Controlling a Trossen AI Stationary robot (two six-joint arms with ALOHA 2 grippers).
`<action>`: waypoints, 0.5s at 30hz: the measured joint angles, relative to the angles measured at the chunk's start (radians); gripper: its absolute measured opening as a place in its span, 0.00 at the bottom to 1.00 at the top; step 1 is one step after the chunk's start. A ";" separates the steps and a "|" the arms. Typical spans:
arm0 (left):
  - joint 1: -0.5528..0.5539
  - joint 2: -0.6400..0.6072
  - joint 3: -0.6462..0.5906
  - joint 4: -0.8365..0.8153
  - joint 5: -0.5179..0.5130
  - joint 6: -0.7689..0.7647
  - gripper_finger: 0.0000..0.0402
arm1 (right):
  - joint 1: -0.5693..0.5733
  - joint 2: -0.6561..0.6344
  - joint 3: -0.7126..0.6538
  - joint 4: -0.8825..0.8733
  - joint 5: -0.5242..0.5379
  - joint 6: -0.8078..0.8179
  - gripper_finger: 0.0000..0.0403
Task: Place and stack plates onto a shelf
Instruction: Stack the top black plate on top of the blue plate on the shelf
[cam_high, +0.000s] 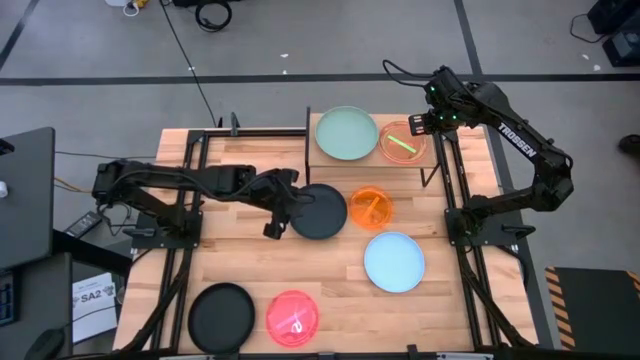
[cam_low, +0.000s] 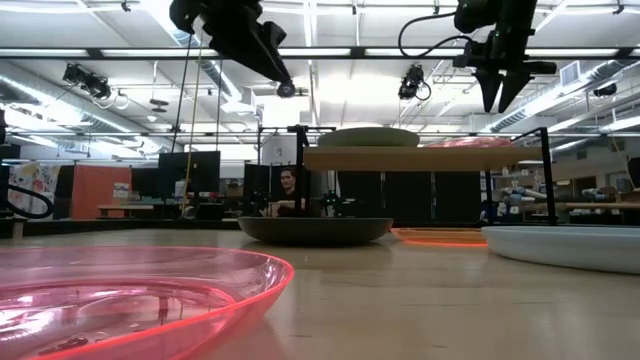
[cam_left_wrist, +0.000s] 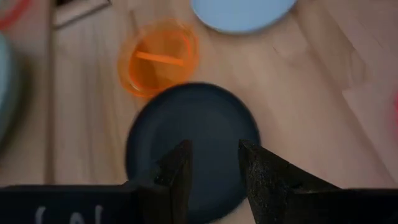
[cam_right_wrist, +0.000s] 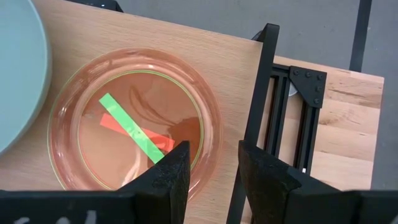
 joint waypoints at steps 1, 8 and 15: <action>0.000 0.005 -0.002 -0.010 0.008 0.000 0.34 | 0.000 0.000 0.000 0.000 0.000 0.000 0.35; 0.000 0.113 -0.001 -0.017 0.015 0.002 0.34 | 0.003 0.000 0.000 0.000 0.000 0.000 0.35; -0.006 0.262 -0.001 -0.028 0.016 0.027 0.34 | 0.006 0.000 0.000 0.000 0.000 0.000 0.35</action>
